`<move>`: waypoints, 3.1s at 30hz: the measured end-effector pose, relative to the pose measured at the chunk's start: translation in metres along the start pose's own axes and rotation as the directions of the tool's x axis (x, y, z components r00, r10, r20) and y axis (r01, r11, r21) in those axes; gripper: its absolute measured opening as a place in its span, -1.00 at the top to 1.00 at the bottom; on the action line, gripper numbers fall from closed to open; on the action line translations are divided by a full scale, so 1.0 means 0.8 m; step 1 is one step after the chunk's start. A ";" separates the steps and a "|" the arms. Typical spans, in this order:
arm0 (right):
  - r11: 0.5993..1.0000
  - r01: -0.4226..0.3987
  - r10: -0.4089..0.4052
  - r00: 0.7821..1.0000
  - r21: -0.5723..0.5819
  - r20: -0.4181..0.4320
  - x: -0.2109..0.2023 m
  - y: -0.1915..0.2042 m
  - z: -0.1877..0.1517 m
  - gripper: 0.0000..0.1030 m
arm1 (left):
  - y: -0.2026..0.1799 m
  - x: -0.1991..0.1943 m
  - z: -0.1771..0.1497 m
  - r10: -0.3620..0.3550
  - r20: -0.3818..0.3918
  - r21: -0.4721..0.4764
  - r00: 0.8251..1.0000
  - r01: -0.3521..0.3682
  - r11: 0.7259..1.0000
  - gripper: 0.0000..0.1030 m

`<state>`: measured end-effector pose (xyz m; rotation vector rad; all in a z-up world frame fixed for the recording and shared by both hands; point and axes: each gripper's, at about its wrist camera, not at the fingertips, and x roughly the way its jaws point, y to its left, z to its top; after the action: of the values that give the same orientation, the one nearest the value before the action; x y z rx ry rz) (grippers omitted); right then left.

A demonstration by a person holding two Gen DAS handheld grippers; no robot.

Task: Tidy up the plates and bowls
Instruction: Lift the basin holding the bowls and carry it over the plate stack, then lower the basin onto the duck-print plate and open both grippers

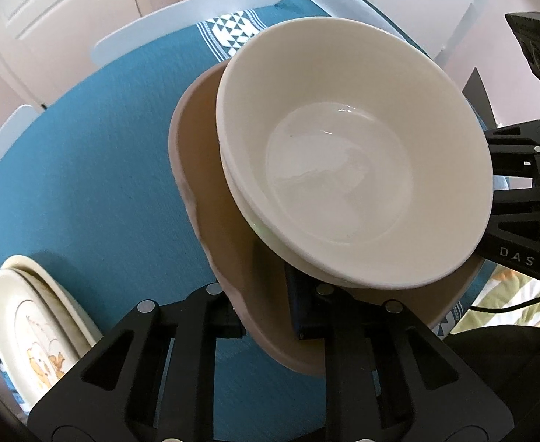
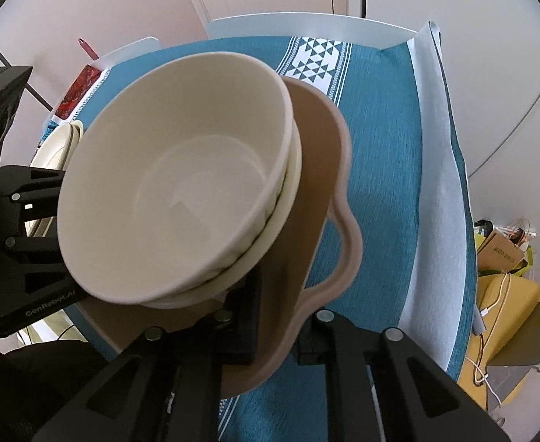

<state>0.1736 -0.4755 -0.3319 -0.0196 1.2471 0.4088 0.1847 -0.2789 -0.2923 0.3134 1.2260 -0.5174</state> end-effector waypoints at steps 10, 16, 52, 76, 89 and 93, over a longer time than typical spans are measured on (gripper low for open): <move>0.998 -0.002 0.004 0.999 -0.058 0.040 -0.044 0.031 0.031 0.76 | 0.039 -0.060 0.013 0.017 0.037 -0.083 0.999 -0.014 0.996 0.73; 0.991 -0.012 0.019 0.998 -0.132 0.052 -0.080 0.086 0.065 0.76 | 0.082 -0.119 0.001 0.047 0.061 -0.137 0.997 -0.039 0.990 0.73; 1.000 -0.003 0.003 1.000 -0.025 0.011 0.036 0.339 0.067 0.76 | 0.287 -0.111 -0.177 0.001 -0.013 -0.111 1.000 -0.003 0.994 0.75; 1.000 -0.020 0.019 0.995 -0.012 -0.094 0.046 0.337 0.078 0.74 | 0.294 -0.105 -0.168 -0.031 -0.127 -0.070 0.991 0.022 0.997 0.49; 1.000 -0.027 0.025 0.990 -0.012 -0.139 0.022 0.338 0.078 0.31 | 0.284 -0.132 -0.163 -0.054 -0.131 -0.004 0.990 0.054 0.999 -0.60; 0.999 -0.032 0.032 0.992 0.002 -0.121 0.006 0.331 0.069 -0.04 | 0.287 -0.139 -0.168 -0.055 -0.118 -0.026 0.991 0.052 0.998 -0.60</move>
<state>0.1430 -0.2153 -0.2638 -0.0250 1.3685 0.4407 0.1716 0.0044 -0.2399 0.2961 1.3579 -0.5371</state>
